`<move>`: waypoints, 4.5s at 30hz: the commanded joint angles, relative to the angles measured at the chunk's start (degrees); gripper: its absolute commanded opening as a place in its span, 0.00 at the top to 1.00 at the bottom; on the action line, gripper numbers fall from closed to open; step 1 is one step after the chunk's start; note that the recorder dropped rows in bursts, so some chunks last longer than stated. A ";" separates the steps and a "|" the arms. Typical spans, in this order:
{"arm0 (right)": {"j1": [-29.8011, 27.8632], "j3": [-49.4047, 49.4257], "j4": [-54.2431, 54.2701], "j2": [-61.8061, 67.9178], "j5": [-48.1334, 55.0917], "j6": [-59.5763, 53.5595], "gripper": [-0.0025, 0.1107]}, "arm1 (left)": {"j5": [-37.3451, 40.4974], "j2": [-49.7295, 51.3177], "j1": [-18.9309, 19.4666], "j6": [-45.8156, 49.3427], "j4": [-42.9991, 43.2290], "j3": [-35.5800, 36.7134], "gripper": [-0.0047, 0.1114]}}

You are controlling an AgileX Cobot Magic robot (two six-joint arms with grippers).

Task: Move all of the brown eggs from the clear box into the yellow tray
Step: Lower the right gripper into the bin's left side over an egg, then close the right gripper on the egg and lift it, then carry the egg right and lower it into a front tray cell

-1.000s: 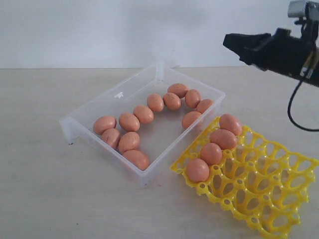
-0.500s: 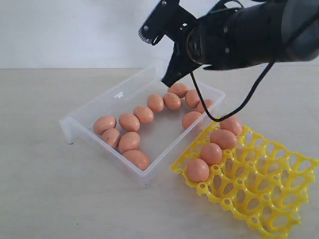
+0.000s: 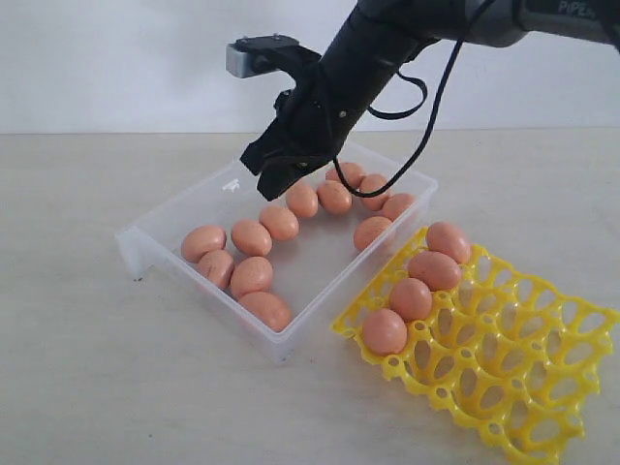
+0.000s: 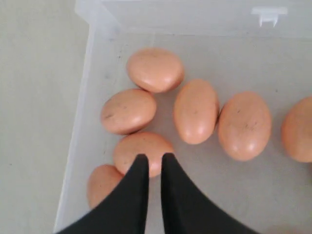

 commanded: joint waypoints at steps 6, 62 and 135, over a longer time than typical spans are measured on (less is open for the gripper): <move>3.14 -0.82 -0.55 5.35 -8.04 -3.34 0.50 | -0.37 -0.14 -0.42 -0.17 -0.29 -0.15 0.92; 5.94 -0.82 -11.21 4.59 -16.37 13.62 0.98 | -0.37 -0.14 -0.42 -0.17 -0.29 -0.15 0.92; -27.68 64.90 -130.91 -16.02 -130.38 86.27 0.98 | -0.37 -0.14 -0.42 -0.17 -0.29 -0.15 0.92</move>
